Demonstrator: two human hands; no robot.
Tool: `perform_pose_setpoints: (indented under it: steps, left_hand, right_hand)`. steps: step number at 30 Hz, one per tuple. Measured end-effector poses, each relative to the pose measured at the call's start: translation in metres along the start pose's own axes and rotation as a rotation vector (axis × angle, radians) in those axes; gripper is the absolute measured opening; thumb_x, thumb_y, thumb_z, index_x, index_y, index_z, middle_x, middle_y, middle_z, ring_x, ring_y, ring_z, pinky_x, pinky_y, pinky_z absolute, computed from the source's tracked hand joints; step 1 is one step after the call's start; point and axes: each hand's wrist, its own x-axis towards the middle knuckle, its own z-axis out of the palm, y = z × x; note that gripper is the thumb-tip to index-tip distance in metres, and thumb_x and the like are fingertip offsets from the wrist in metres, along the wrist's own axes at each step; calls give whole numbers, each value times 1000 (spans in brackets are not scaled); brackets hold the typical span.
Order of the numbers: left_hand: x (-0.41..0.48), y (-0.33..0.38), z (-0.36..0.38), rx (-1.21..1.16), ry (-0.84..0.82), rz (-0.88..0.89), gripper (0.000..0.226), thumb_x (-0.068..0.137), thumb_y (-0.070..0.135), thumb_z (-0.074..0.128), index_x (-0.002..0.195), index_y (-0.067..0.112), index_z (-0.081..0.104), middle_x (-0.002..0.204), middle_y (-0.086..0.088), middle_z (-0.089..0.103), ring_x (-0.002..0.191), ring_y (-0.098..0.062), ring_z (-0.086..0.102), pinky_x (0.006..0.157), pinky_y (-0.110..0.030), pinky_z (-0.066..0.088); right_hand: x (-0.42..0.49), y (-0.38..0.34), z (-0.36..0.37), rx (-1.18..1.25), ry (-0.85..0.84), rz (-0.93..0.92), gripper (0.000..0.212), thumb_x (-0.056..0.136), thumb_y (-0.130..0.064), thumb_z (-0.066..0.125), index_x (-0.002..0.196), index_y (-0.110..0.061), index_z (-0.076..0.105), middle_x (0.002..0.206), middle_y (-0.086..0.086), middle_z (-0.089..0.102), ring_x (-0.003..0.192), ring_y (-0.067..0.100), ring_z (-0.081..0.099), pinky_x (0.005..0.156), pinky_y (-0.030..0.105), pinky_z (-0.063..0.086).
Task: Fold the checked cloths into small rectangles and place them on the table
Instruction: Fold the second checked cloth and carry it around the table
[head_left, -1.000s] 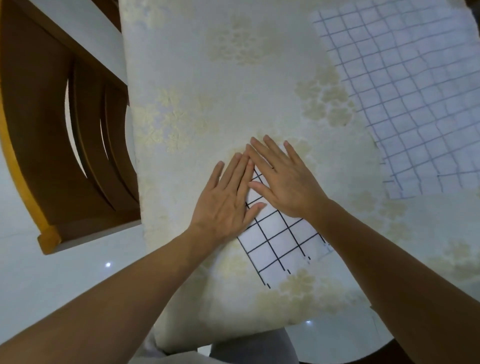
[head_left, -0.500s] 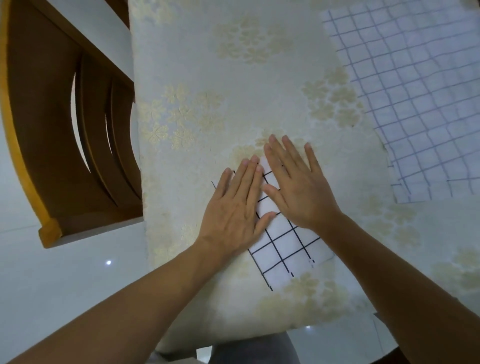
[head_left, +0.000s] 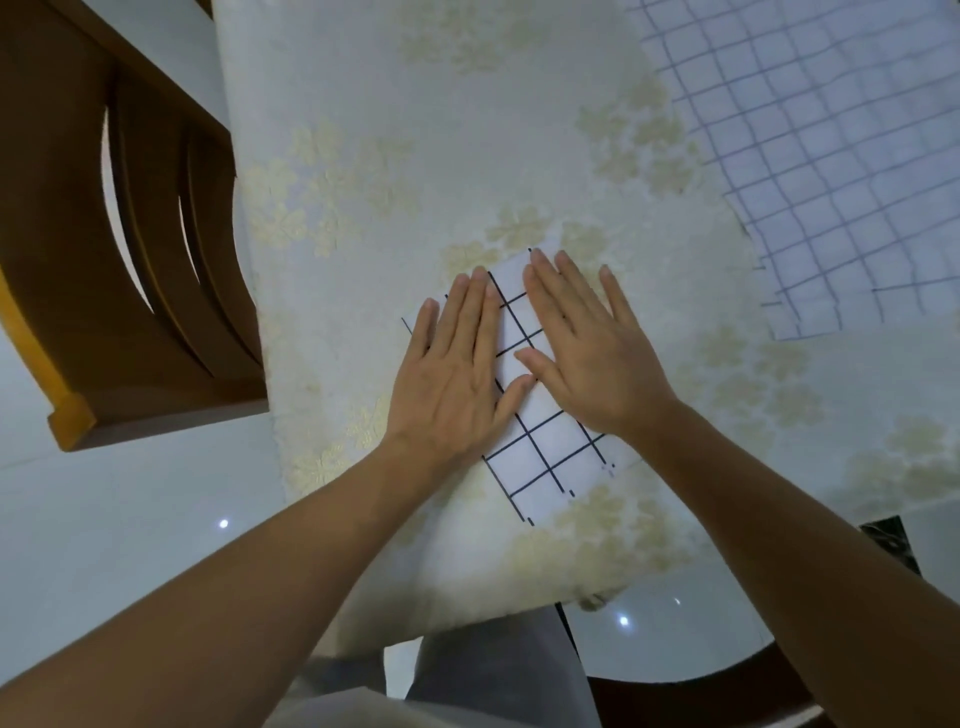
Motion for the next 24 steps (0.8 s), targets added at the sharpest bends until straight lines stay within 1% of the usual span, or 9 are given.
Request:
perform_pose_setpoints:
  steps: [2, 4, 7, 10, 12, 15, 20, 24]
  left_hand:
    - [3, 5, 3, -2, -20, -34, 82, 99, 59, 16, 156, 1, 5, 165, -15, -1, 153, -26, -4, 123, -49, 8]
    - [5, 10, 8, 0, -28, -61, 82, 99, 59, 16, 156, 0, 4, 165, -15, -2, 153, -26, -4, 123, -49, 7]
    - [3, 9, 10, 26, -34, -53, 84, 99, 61, 15, 156, 1, 1, 165, -15, -5, 153, -26, -6, 123, -49, 6]
    - [3, 1, 2, 16, -12, -42, 86, 99, 65, 15, 156, 2, 0, 165, -13, -5, 153, -24, -7, 124, -48, 5]
    - [5, -5, 1, 15, 6, -49, 86, 99, 65, 16, 156, 2, 2, 165, -13, -3, 153, -24, -6, 124, -47, 6]
    - [4, -11, 4, 18, -26, -65, 84, 100, 63, 15, 157, 3, 2, 166, -12, -4, 153, -23, -7, 124, -47, 7]
    - [3, -12, 4, -9, -52, -51, 83, 100, 61, 17, 157, 4, -1, 166, -11, -7, 153, -22, -9, 124, -46, 6]
    - [3, -12, -1, 2, -112, -76, 83, 100, 63, 13, 156, 5, -5, 165, -11, -12, 152, -21, -14, 124, -46, 3]
  right_hand:
    - [6, -4, 1, 16, -6, -43, 71, 104, -55, 11, 159, -10, 8, 167, 6, 3, 154, 20, 0, 123, 50, 13]
    - [8, 1, 4, 18, -19, -42, 72, 103, -57, 9, 159, -11, 8, 167, 5, 3, 154, 19, -1, 123, 49, 14]
    - [4, 13, 6, 11, -24, -15, 76, 102, -61, 10, 159, -11, 5, 167, 4, 0, 154, 21, -2, 123, 51, 12]
    - [7, 14, 1, 10, 4, -14, 76, 102, -60, 13, 159, -9, 7, 167, 7, 0, 154, 23, -1, 123, 53, 11]
    - [19, 9, 0, 20, 8, -49, 74, 103, -58, 15, 159, -10, 7, 167, 6, 0, 154, 23, -2, 123, 53, 10]
    - [32, 3, 4, 4, -21, -104, 74, 103, -59, 14, 159, -12, 4, 167, 5, -1, 154, 22, -2, 123, 53, 11]
    - [31, 11, 7, 2, -29, -79, 80, 101, -65, 16, 159, -12, 3, 167, 6, -1, 154, 23, -3, 123, 52, 9]
    - [33, 19, 3, 21, -54, -28, 80, 100, -66, 16, 159, -14, 2, 167, 4, -2, 154, 22, -5, 123, 53, 9]
